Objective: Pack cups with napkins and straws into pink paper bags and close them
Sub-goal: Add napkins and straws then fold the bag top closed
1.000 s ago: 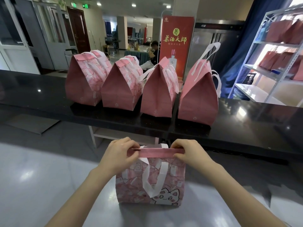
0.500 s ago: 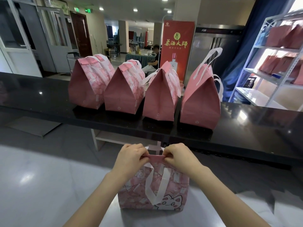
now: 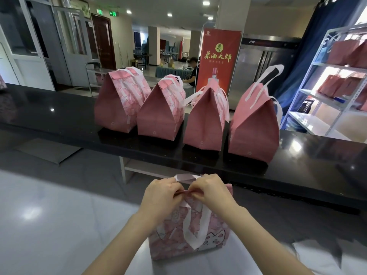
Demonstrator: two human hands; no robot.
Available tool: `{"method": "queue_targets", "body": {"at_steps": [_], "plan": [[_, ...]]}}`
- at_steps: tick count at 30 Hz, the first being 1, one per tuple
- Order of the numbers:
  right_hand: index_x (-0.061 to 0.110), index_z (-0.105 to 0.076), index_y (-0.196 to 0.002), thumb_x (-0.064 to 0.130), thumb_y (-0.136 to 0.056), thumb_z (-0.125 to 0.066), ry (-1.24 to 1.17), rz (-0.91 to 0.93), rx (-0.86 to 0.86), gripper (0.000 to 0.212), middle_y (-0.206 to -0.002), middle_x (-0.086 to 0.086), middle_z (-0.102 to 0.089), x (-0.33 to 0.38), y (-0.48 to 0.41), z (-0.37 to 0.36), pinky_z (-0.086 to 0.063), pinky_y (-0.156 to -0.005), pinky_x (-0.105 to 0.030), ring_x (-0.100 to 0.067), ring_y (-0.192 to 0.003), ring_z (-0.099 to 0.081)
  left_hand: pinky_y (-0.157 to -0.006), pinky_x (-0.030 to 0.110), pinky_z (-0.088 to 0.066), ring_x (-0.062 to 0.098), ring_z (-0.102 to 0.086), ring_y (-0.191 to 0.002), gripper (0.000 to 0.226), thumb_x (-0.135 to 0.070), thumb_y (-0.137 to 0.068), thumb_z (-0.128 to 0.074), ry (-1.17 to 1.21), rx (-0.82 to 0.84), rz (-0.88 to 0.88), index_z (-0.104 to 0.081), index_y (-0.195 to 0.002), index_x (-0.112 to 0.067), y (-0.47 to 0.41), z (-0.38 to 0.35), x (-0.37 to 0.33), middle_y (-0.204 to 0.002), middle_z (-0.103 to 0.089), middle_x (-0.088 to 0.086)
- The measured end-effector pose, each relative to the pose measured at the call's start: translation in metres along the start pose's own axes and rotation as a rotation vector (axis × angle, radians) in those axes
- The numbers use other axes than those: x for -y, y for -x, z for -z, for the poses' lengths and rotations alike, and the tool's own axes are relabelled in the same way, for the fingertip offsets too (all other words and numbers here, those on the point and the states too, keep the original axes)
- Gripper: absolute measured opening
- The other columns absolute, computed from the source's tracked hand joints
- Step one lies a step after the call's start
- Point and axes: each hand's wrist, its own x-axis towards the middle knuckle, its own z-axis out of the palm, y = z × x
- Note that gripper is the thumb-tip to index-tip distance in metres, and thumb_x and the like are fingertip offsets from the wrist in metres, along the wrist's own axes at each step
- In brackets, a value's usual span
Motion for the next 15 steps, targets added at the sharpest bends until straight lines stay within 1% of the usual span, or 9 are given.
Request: {"method": "queue_targets", "body": {"at_steps": [3,5,7,9,10,12,15], "plan": [[0.030,-0.070,-0.105,0.036,-0.091,-0.059,0.007,-0.016,-0.063,0.019,-0.098,0.013,-0.068,0.004,-0.004,-0.003,-0.032,-0.096,-0.030,-0.012,-0.100,-0.052,-0.070,0.022,-0.045,0.001,-0.054,-0.082,0.016,-0.045,-0.085,-0.065,0.096,0.071,0.083,-0.070,-0.095,-0.034,0.017,0.020,0.026,-0.081,-0.058,-0.021],[0.030,-0.068,-0.108,0.037,-0.087,-0.065,-0.003,-0.076,-0.088,0.023,-0.104,0.014,-0.066,-0.001,-0.002,-0.003,-0.030,-0.100,-0.030,-0.010,-0.106,-0.052,-0.073,0.025,-0.049,-0.001,-0.054,-0.085,0.016,-0.045,-0.084,-0.066,0.127,0.098,0.123,-0.069,-0.096,-0.036,0.032,0.033,0.046,-0.085,-0.060,-0.022],[0.029,-0.067,-0.112,0.032,-0.085,-0.068,0.010,-0.143,-0.096,0.027,-0.108,0.013,-0.066,-0.010,0.001,0.000,-0.032,-0.102,-0.031,-0.012,-0.107,-0.053,-0.072,0.027,-0.051,-0.001,-0.058,-0.082,0.013,-0.041,-0.081,-0.072,0.178,0.105,0.156,-0.070,-0.090,-0.034,0.044,0.044,0.061,-0.083,-0.062,-0.021],[0.029,-0.067,-0.112,0.029,-0.084,-0.069,0.028,-0.218,-0.088,0.029,-0.109,0.012,-0.066,-0.018,0.004,0.005,-0.035,-0.099,-0.033,-0.014,-0.106,-0.054,-0.070,0.028,-0.051,0.000,-0.059,-0.077,0.011,-0.038,-0.079,-0.076,0.195,0.105,0.165,-0.072,-0.086,-0.030,0.050,0.048,0.067,-0.081,-0.063,-0.019],[0.029,-0.068,-0.111,0.029,-0.083,-0.069,0.034,-0.248,-0.076,0.027,-0.109,0.012,-0.067,-0.020,0.005,0.007,-0.036,-0.097,-0.033,-0.014,-0.105,-0.054,-0.069,0.030,-0.051,0.002,-0.059,-0.075,0.010,-0.035,-0.078,-0.078,0.180,0.095,0.157,-0.074,-0.083,-0.027,0.051,0.047,0.066,-0.078,-0.064,-0.018],[0.028,-0.071,-0.106,0.028,-0.084,-0.068,0.073,-0.281,-0.035,0.022,-0.104,0.009,-0.069,-0.020,0.003,0.009,-0.038,-0.094,-0.033,-0.017,-0.102,-0.056,-0.064,0.034,-0.051,0.011,-0.060,-0.067,0.010,-0.028,-0.074,-0.083,0.138,0.045,0.115,-0.075,-0.074,-0.021,0.052,0.045,0.061,-0.071,-0.065,-0.012],[0.024,-0.073,-0.099,0.027,-0.085,-0.067,0.155,-0.297,-0.013,0.015,-0.095,0.006,-0.071,-0.016,-0.003,0.008,-0.037,-0.090,-0.032,-0.020,-0.097,-0.059,-0.056,0.030,-0.048,0.017,-0.059,-0.058,0.017,-0.020,-0.069,-0.087,0.112,-0.021,0.101,-0.071,-0.065,-0.015,0.055,0.040,0.055,-0.063,-0.064,-0.007]]}}
